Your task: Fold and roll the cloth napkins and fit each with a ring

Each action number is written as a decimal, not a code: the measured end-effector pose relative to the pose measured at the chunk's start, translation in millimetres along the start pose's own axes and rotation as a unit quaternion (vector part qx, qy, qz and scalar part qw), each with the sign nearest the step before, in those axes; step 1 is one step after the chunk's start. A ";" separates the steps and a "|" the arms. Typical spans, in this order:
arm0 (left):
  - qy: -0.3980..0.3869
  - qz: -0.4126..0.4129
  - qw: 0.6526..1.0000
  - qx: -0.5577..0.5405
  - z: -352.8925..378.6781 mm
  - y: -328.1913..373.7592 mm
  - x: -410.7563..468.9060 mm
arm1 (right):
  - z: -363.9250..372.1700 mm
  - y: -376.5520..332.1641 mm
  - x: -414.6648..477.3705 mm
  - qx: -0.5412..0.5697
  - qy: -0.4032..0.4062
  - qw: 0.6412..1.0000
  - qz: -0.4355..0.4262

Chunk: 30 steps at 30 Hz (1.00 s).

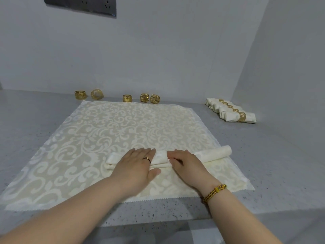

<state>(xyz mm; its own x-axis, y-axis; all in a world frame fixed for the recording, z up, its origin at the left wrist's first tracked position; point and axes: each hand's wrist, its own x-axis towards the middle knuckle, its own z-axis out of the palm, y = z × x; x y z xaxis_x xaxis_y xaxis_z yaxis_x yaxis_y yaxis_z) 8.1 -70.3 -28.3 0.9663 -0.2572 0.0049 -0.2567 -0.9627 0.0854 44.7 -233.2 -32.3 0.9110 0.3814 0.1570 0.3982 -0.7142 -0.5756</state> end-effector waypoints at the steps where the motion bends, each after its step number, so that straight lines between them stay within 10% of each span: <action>1: 0.023 0.005 1.000 -0.018 0.9 4.3 3.1 | 0.0 0.0 -0.2 0.003 0.003 1.000 -0.001; 5: 0.045 0.012 0.992 -0.116 4.9 11.7 13.3 | -1.3 -3.7 -3.3 0.063 0.057 0.996 0.021; 10: 0.085 -0.017 0.992 -0.089 6.1 15.1 20.8 | -19.5 0.0 -9.2 0.108 0.338 0.925 0.138; 16: 0.152 0.002 0.985 -0.078 9.0 14.8 20.1 | -51.9 19.4 -15.2 0.304 0.364 0.834 0.280; 25: 0.174 -0.015 0.977 -0.126 9.9 16.4 17.2 | -55.9 7.8 -0.2 0.690 0.346 0.594 0.226; 30: 0.199 -0.045 0.967 -0.154 8.3 16.3 18.1 | -16.5 -13.5 9.8 0.628 0.242 0.704 0.226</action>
<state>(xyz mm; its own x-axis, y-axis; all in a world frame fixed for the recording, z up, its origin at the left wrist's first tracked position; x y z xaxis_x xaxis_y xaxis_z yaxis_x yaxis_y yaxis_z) 21.3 -91.4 -35.1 0.9305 -0.0614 0.3611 -0.2124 -0.8936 0.3954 50.0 -229.5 -9.8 0.9653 -0.1798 -0.1894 -0.0760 0.5002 -0.8625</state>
